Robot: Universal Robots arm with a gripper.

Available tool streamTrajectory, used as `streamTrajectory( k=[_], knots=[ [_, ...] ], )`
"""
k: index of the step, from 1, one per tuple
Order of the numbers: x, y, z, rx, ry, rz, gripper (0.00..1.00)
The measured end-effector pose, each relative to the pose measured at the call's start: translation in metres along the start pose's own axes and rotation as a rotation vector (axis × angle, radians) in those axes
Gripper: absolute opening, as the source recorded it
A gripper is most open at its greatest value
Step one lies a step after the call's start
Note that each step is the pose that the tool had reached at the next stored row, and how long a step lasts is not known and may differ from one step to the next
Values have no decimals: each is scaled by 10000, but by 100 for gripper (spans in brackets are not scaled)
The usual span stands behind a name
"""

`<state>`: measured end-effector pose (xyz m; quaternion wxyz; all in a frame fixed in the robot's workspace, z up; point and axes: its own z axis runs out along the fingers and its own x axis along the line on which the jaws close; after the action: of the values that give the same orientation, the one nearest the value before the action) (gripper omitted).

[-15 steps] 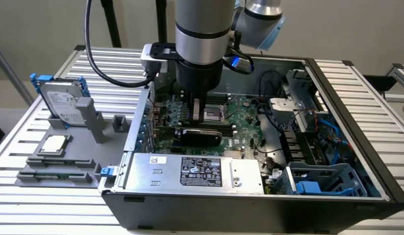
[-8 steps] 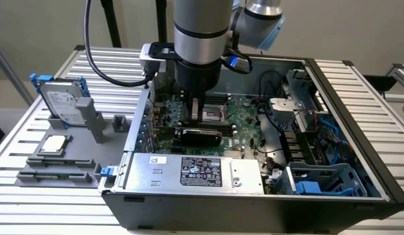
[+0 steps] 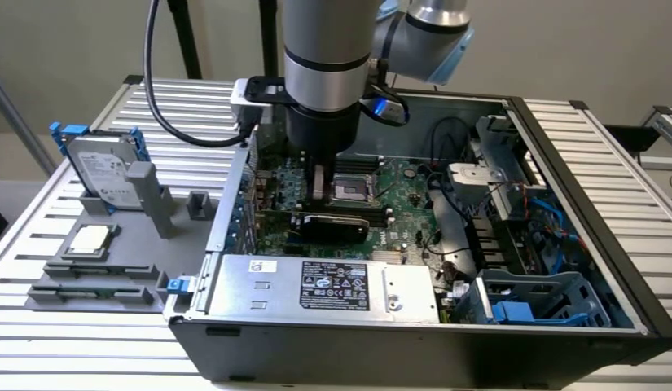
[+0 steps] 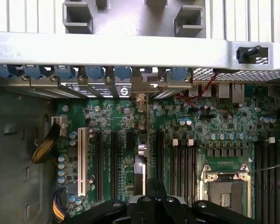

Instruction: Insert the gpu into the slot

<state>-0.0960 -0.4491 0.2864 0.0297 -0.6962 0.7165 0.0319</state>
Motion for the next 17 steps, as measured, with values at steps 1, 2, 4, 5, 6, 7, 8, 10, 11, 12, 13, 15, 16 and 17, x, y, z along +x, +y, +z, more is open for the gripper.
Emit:
streamTrajectory(
  k=[1, 2, 4, 5, 6, 7, 8, 10, 11, 12, 13, 15, 16, 17],
  knots=[
    [-9, 4, 18, 0, 0, 1, 11],
    [-16, 8, 37, 0, 1, 1, 11],
    [-20, 9, 74, -1, 2, -1, 11],
    [-19, 9, 92, 0, 7, -1, 11],
    [-17, 9, 109, 0, 16, 0, 11],
    [-16, 10, 128, 0, 25, 1, 11],
    [-15, 10, 146, 0, 33, 0, 11],
    [-13, 10, 176, -5, 53, 1, 11],
    [-13, 11, 190, -7, 58, 2, 11],
    [-14, 11, 202, -7, 64, 2, 11],
    [-14, 10, 216, -5, 65, 1, 11],
    [-14, 10, 238, -3, 65, 0, 11],
    [-12, 11, 240, -6, 76, 0, 11],
    [-12, 11, 240, -9, 81, 0, 11]
  ],
)
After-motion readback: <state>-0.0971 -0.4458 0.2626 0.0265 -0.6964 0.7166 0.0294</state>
